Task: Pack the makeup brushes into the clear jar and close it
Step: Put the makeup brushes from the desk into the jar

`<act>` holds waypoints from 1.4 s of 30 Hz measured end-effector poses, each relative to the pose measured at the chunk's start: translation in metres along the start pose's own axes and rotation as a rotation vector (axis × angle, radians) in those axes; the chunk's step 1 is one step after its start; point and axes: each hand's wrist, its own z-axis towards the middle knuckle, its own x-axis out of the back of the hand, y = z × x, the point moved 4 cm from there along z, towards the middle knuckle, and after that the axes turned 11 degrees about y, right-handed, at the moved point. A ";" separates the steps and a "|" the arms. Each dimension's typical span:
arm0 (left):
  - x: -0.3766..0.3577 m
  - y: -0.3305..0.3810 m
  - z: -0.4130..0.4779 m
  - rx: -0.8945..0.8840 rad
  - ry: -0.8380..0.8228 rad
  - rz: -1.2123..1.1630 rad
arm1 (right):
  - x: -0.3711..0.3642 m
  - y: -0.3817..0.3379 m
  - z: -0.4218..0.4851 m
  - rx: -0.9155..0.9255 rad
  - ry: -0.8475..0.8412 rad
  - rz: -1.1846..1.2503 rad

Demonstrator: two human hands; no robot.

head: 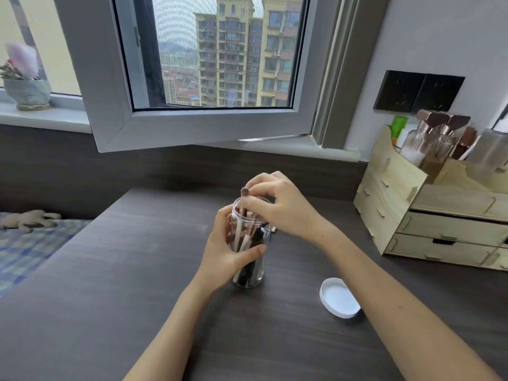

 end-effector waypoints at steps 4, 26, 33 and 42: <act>-0.001 0.001 0.000 0.019 0.005 -0.004 | 0.012 0.034 0.015 -0.255 0.084 0.413; 0.003 0.000 0.002 0.012 0.019 -0.003 | -0.006 0.172 0.035 -0.809 0.284 -0.106; 0.001 -0.002 0.002 0.033 0.021 -0.008 | 0.061 0.041 0.024 -0.261 0.476 0.668; 0.001 0.002 0.001 0.033 0.013 -0.017 | 0.002 -0.012 0.002 0.043 0.099 -0.217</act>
